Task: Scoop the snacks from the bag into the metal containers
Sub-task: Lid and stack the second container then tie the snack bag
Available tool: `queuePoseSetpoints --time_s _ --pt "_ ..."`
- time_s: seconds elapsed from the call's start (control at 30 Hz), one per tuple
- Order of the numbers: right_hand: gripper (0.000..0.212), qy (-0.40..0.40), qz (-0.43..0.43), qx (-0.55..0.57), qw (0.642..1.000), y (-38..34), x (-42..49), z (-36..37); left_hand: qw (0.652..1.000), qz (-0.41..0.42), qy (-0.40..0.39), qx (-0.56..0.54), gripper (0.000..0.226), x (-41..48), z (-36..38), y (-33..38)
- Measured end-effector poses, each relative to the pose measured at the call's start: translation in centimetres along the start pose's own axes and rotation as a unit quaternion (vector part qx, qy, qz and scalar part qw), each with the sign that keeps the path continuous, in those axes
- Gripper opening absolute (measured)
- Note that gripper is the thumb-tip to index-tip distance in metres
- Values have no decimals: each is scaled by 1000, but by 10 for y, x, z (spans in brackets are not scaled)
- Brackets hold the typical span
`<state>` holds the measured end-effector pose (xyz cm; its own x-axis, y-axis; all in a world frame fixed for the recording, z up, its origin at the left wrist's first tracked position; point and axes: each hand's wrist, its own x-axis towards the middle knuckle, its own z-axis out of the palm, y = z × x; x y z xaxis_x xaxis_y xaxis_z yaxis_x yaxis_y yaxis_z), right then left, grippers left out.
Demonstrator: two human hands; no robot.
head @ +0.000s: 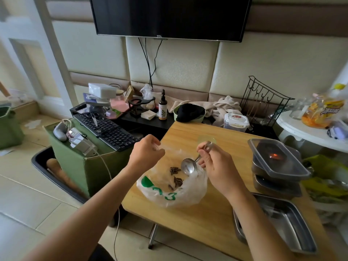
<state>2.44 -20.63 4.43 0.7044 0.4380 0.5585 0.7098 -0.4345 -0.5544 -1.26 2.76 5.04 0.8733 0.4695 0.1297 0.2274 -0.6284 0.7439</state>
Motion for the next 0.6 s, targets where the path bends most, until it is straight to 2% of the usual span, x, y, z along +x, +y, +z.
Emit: queuePoseSetpoints --time_s 0.07,0.13,0.2,0.27,0.33,0.43,0.53,0.6 --pt "22 -10 -7 0 1000 2 3 0 994 19 33 -105 20 3 -3 7" --pt "25 -16 -6 8 1000 3 7 2 984 43 86 -153 15 8 -10 14" --pt "25 -25 -11 9 1000 6 11 5 984 51 133 -110 10 18 -16 16" --pt "22 -35 -27 7 999 8 15 9 988 14 146 42 7 30 -21 7" --pt "17 -44 -36 6 998 11 17 11 976 -52 92 192 30 42 -20 -15" --pt "14 -39 -27 18 999 12 17 12 959 -120 -58 249 70 44 -7 -47" --pt "19 13 -13 27 999 7 16 10 961 -129 -107 221 74 40 8 -61" --pt "22 66 -17 11 998 -3 16 4 968 -137 -81 195 56 38 13 -61"
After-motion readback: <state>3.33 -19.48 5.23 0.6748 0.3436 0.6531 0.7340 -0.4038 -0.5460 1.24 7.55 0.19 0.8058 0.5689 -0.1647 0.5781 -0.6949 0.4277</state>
